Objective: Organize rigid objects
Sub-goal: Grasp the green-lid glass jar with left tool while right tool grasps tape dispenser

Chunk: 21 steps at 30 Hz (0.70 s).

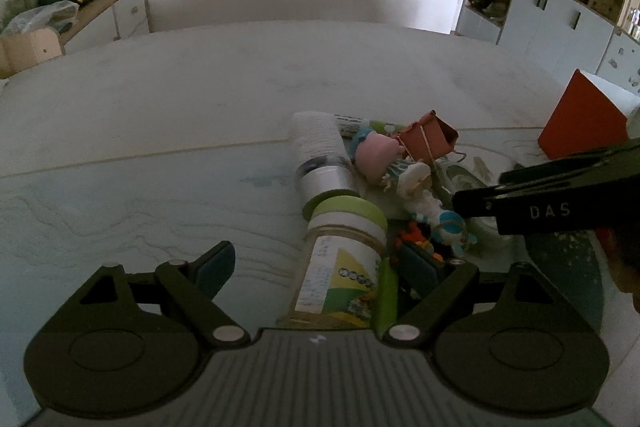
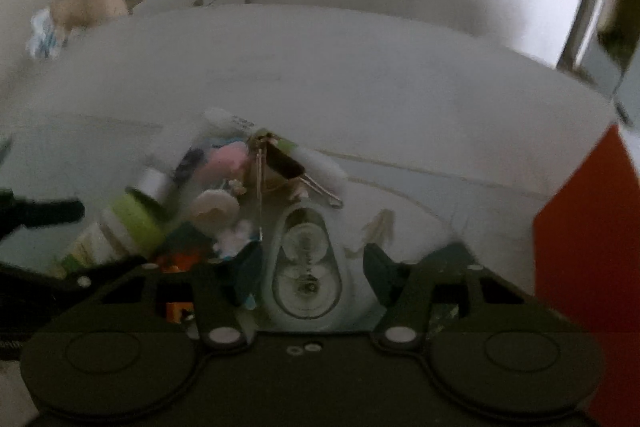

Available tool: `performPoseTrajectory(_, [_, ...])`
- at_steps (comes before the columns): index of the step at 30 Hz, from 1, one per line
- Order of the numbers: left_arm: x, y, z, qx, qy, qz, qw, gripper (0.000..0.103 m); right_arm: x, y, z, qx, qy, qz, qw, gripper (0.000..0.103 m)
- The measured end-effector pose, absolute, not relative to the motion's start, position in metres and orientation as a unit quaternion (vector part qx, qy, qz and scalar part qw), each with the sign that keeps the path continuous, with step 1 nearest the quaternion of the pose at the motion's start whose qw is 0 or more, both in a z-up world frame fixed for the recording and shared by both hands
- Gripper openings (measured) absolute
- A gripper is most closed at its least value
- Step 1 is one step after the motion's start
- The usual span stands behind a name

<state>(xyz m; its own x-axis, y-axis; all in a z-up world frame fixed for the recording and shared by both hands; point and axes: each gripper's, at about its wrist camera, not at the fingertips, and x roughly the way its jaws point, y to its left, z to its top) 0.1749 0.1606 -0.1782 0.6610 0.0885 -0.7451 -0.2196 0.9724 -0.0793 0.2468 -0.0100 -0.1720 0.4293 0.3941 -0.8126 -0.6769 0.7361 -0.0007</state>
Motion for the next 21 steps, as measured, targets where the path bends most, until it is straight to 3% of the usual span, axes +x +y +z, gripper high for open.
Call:
performPoseTrajectory(6, [0.177,0.159,-0.179,-0.083,0.403,0.077,0.908,0.078,0.259,-0.019,-0.177,-0.144,0.446,0.329,0.82,0.06])
performPoseTrajectory(16, [0.177,0.16,-0.182,-0.098,0.399,0.057,0.91,0.063,0.253,-0.02,-0.183,-0.182,0.43,0.344,0.815,0.051])
performPoseTrajectory(21, [0.176,0.157,-0.179,-0.096,0.4,0.053,0.91,0.05,0.249,-0.027,-0.184,-0.186,0.424,0.344,0.817,0.051])
